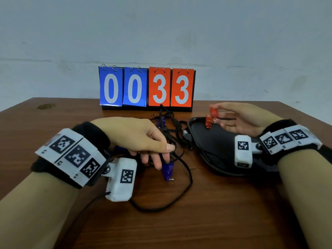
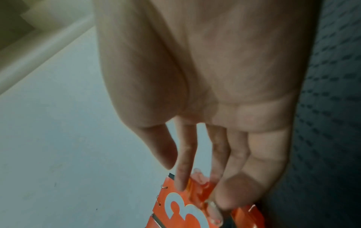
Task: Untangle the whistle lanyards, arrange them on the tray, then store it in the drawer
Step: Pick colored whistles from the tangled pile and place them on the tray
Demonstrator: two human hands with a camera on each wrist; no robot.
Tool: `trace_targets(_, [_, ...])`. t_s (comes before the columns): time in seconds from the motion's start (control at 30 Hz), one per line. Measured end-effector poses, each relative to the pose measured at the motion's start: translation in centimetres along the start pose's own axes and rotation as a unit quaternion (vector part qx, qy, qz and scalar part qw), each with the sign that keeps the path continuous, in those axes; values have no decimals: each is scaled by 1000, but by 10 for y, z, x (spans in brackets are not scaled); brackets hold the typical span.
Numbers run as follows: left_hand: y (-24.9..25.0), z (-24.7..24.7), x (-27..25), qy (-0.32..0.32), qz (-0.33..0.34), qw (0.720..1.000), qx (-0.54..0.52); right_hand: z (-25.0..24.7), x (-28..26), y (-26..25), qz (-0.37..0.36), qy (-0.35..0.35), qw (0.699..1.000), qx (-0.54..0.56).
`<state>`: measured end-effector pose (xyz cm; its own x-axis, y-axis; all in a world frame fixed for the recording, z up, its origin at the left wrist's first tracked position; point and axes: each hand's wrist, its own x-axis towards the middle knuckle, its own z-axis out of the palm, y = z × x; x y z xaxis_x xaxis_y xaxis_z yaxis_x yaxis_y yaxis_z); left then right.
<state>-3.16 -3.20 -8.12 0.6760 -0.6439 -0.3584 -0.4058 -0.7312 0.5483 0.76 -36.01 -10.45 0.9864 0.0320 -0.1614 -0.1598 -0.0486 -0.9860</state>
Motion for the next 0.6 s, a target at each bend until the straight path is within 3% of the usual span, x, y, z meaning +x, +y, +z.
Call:
trace_targets(0.23, [2, 3, -1, -58, -8, 998, -25, -8, 10, 9, 19, 69, 997, -27])
trace_targets(0.37, [1, 2, 0, -50, -7, 998, -30, -9, 14, 12, 42, 89, 995, -16])
trace_targets(0.6, [1, 2, 0, -9, -6, 999, -34, -9, 20, 14, 27, 64, 994, -81])
